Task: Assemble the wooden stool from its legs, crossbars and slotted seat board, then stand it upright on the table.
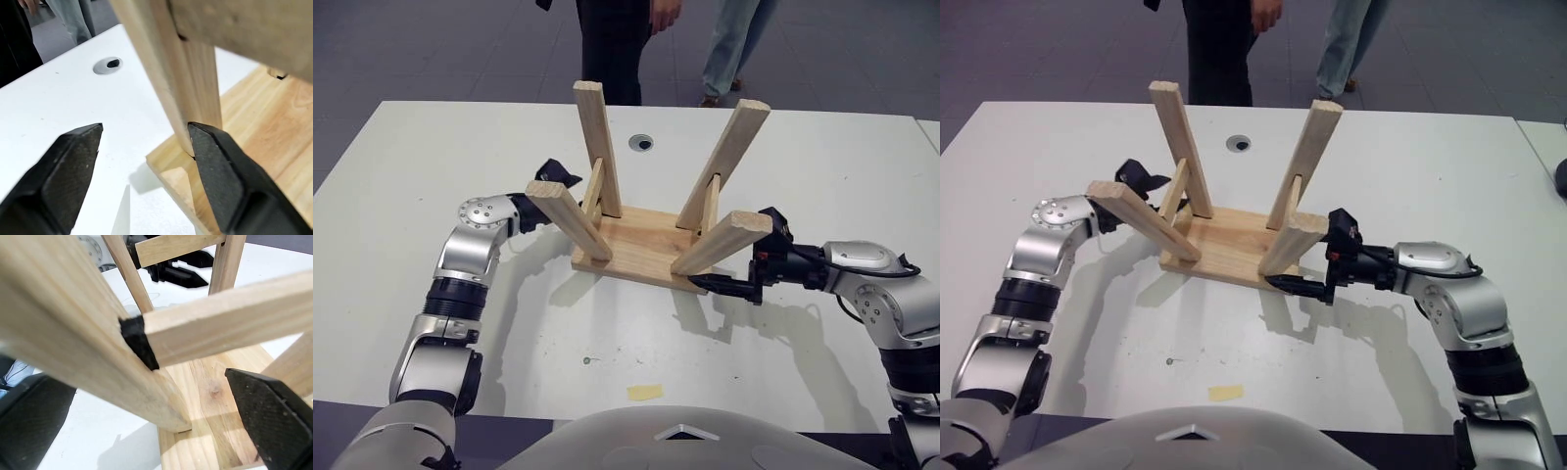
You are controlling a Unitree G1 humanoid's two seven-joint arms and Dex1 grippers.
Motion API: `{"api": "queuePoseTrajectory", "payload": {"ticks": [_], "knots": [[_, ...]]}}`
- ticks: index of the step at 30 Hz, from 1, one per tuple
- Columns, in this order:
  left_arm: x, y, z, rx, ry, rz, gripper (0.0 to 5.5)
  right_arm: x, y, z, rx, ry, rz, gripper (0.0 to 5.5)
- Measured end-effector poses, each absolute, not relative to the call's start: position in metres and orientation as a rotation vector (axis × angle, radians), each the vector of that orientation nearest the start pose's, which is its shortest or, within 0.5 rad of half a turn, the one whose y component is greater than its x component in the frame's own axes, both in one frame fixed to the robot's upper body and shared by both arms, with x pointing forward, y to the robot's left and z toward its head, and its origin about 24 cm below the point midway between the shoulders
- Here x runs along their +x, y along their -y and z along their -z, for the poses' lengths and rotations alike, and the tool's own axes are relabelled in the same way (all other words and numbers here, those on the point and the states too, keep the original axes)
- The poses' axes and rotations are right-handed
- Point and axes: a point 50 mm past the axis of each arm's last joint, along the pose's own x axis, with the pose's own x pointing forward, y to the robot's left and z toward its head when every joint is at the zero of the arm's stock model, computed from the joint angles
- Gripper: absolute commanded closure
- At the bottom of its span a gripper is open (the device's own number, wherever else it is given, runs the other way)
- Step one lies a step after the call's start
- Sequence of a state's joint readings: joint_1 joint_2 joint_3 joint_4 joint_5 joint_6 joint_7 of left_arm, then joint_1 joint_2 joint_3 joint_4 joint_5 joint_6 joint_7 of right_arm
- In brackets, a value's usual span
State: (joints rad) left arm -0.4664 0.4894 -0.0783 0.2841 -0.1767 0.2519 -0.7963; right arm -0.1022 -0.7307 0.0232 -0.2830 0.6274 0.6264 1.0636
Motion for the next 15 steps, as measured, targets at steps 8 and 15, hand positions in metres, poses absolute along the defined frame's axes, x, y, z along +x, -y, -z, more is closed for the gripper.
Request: {"api": "queuePoseTrajectory", "payload": {"ticks": [8,15], "knots": [[0.283,-0.238,-0.105,0.387,-0.326,0.833,0.38,0.228,0.198,-0.114,0.008,-0.349,-1.167,0.1],[0.26,-0.263,-0.102,0.464,-0.489,0.927,0.13,0.223,0.203,-0.11,0.014,-0.378,-1.17,0.1]]}}
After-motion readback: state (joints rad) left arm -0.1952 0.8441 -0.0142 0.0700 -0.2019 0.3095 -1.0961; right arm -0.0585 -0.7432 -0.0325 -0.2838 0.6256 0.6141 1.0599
